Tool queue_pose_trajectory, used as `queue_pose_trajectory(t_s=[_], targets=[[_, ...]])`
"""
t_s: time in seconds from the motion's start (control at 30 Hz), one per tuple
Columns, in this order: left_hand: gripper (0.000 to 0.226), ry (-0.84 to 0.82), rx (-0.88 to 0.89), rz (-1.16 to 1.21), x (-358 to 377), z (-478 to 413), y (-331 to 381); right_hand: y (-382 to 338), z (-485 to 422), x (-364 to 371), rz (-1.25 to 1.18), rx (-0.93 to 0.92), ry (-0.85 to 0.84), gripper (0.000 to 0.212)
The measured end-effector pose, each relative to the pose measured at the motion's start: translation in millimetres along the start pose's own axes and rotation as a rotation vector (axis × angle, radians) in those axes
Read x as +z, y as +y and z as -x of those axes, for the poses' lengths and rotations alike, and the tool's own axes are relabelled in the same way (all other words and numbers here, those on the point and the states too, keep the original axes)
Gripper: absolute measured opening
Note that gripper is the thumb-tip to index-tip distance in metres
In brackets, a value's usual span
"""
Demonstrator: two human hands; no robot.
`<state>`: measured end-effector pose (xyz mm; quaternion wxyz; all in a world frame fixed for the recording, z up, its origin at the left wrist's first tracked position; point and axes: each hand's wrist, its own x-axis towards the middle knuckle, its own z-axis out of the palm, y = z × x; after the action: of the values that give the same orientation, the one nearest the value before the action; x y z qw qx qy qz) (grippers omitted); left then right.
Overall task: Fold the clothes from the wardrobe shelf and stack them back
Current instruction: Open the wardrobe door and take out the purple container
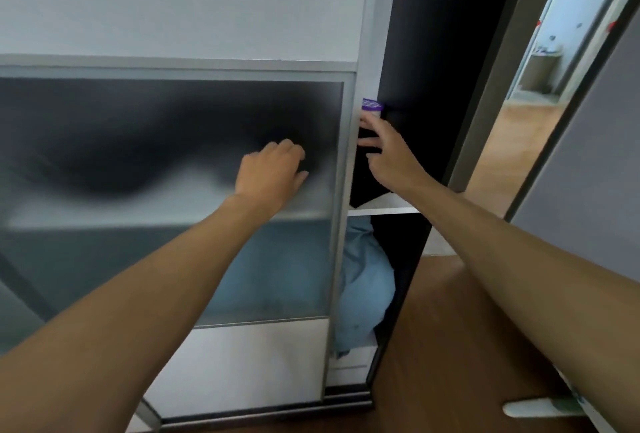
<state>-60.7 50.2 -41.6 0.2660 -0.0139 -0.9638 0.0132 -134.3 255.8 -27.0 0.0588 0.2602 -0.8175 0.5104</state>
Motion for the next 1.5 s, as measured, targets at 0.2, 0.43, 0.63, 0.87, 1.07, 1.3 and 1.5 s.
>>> queue_pose_trajectory(t_s=[0.2,0.43,0.63,0.87,1.07,1.3,1.5], targets=[[0.060,-0.122,-0.198,0.018,13,-36,44,5,-10,-12,0.248,-0.047,-0.335,0.081],[0.039,-0.138,-0.343,0.042,27,-38,13,79,-15,-16,0.574,0.201,-0.414,0.067],[0.038,-0.115,-0.431,0.040,33,-30,-11,130,-10,-5,0.710,0.344,-0.469,0.065],[0.043,-0.038,-0.520,-0.003,35,-9,-38,146,3,3,0.732,0.294,-0.397,0.059],[0.049,-0.005,-0.608,-0.058,37,12,-62,148,4,1,0.703,0.285,-0.420,0.062],[0.031,0.015,-0.810,0.045,35,29,-70,146,6,-3,0.693,0.259,-0.453,0.062],[0.046,0.025,-0.901,0.217,45,50,-62,147,5,-3,0.727,0.243,-0.479,0.061]])
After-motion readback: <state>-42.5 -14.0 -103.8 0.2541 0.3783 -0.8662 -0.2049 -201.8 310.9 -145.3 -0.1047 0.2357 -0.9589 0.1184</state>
